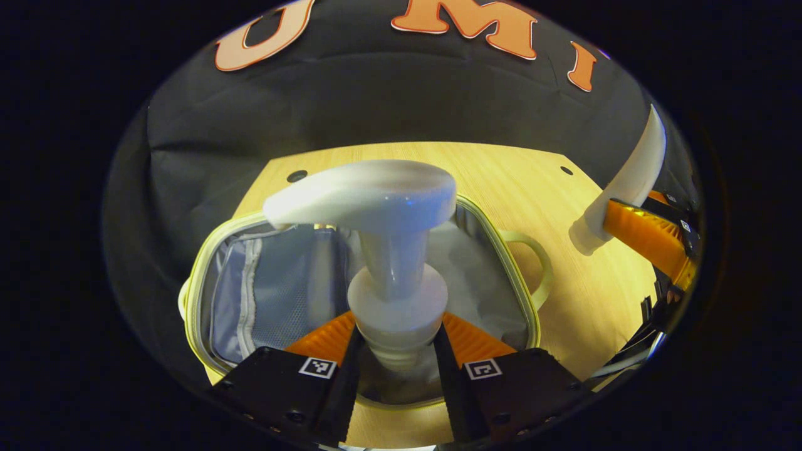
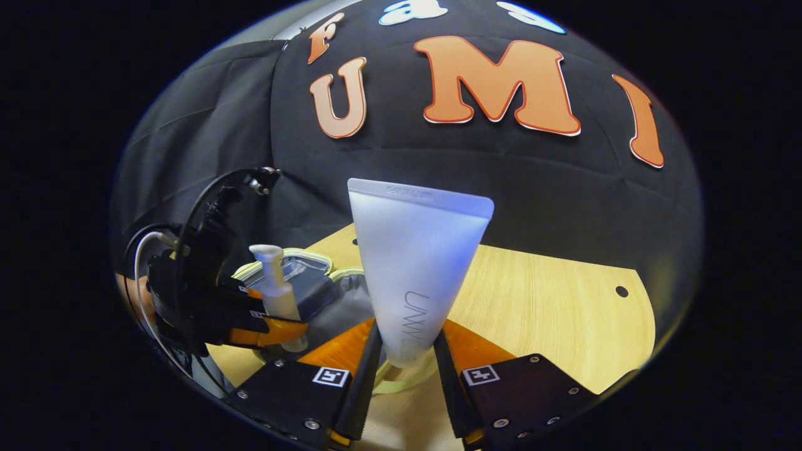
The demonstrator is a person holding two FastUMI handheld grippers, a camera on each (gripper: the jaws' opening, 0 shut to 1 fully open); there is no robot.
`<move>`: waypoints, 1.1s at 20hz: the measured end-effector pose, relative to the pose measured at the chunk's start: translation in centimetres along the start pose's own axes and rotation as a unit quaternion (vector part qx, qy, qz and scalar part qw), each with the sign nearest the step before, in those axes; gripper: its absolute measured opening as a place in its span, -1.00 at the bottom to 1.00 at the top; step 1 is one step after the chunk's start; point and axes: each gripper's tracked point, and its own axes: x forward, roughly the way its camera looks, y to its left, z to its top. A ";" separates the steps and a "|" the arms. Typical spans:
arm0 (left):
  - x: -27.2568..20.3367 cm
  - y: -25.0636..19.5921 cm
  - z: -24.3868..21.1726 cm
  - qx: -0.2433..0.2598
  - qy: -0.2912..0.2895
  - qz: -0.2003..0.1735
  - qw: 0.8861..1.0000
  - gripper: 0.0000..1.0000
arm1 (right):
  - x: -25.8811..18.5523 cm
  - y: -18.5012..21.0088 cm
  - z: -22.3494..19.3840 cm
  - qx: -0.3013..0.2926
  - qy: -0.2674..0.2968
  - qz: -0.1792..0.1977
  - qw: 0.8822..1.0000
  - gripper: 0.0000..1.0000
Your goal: First open the suitcase, pack the skin care products into it, and then close the suitcase.
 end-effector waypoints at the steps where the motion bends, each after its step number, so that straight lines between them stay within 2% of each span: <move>1: 0.3 0.1 -0.2 0.001 0.009 -0.003 1.000 0.19 | 0.0 0.4 -0.2 0.002 0.003 0.000 1.000 0.03; 6: 2.4 0.0 -0.9 0.000 0.047 -0.012 0.999 0.19 | 0.1 1.1 -0.4 0.008 0.012 -0.008 1.000 0.03; 10: 3.8 0.4 -2.0 -0.005 0.082 -0.003 0.997 0.19 | -0.1 1.3 -0.6 0.012 0.017 -0.015 1.000 0.03; 11: 4.2 0.3 -1.4 -0.004 0.067 -0.002 0.998 0.19 | -0.2 1.3 -0.6 0.012 0.017 -0.015 1.000 0.03; 15: 5.2 0.8 -1.1 0.014 0.079 0.018 0.997 0.19 | -0.2 1.6 -0.8 0.012 0.021 -0.019 1.000 0.03; 22: 7.4 0.8 -2.2 -0.010 0.105 0.026 0.994 0.19 | -0.5 1.6 -1.1 0.013 0.025 -0.024 0.999 0.03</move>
